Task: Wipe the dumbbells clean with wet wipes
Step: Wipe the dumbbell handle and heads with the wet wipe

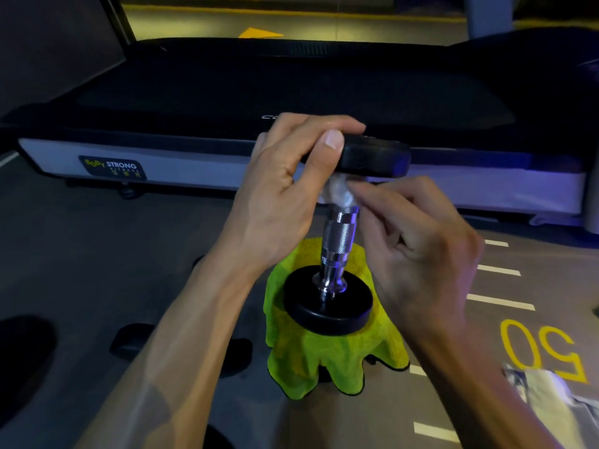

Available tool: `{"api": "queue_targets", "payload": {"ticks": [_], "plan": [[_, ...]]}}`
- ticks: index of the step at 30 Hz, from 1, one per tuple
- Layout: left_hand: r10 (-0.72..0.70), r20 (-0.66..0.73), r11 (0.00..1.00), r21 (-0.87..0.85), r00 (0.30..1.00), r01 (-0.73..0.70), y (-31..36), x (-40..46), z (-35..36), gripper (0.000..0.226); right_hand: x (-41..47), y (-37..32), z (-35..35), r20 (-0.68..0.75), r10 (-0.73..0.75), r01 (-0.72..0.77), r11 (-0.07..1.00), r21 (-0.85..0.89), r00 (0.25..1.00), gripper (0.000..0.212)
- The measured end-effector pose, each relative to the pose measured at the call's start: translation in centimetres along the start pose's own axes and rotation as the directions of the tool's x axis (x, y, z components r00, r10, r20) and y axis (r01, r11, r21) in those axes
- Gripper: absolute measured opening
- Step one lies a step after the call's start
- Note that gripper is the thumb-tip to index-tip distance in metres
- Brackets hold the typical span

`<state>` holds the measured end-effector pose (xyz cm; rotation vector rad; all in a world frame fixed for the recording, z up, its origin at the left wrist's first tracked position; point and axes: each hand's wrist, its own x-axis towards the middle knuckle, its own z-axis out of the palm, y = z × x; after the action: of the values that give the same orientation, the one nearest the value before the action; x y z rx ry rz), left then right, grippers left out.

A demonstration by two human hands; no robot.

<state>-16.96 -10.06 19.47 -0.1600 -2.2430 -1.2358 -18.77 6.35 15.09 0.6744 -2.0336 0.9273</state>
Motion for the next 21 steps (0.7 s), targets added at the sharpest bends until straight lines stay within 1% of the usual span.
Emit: {"api": "queue_targets", "payload": {"ticks": [3, 6, 8, 12, 13, 17, 19, 21], "plan": [[-0.004, 0.014, 1.0, 0.001, 1.0, 0.004, 0.0, 0.0, 0.0, 0.027, -0.3, 0.2, 0.4, 0.028, 0.016, -0.016, 1.0, 0.005, 0.999, 0.022], [-0.016, 0.005, 1.0, -0.001, 1.0, 0.016, -0.1, 0.2, 0.0, 0.027, -1.1, 0.2, 0.0, 0.106, 0.041, -0.041, 0.999, 0.0, 0.994, 0.024], [-0.021, -0.004, 1.0, -0.004, 1.0, 0.021, -0.1, 0.2, 0.1, 0.027, -1.3, 0.1, -0.5, 0.145, 0.03, -0.029, 1.0, -0.011, 0.989, 0.024], [-0.006, -0.011, 1.0, -0.023, 1.0, 0.006, 0.0, 0.1, 0.4, 0.026, 0.4, -0.2, -1.3, 0.051, 0.018, -0.017, 0.999, -0.029, 0.999, 0.021], [-0.008, -0.008, 1.0, -0.026, 1.0, 0.007, 0.0, 0.1, 0.4, 0.026, 0.5, -0.2, -1.2, 0.052, 0.025, -0.023, 0.999, -0.031, 0.998, 0.021], [-0.012, -0.014, 1.0, -0.021, 1.0, 0.011, -0.2, 0.1, 0.1, 0.027, -1.6, 0.2, -0.5, 0.159, 0.063, -0.064, 0.998, 0.001, 0.985, 0.024], [-0.014, -0.022, 1.0, -0.018, 1.0, 0.014, -0.3, 0.2, 0.1, 0.027, -2.4, 0.3, -0.5, 0.219, 0.03, -0.031, 1.0, 0.0, 0.975, 0.024], [-0.019, -0.023, 0.999, -0.03, 1.0, 0.019, -0.2, 0.2, 0.1, 0.027, -1.8, 0.2, -0.7, 0.236, -0.001, -0.005, 1.0, 0.026, 0.972, 0.027]]}}
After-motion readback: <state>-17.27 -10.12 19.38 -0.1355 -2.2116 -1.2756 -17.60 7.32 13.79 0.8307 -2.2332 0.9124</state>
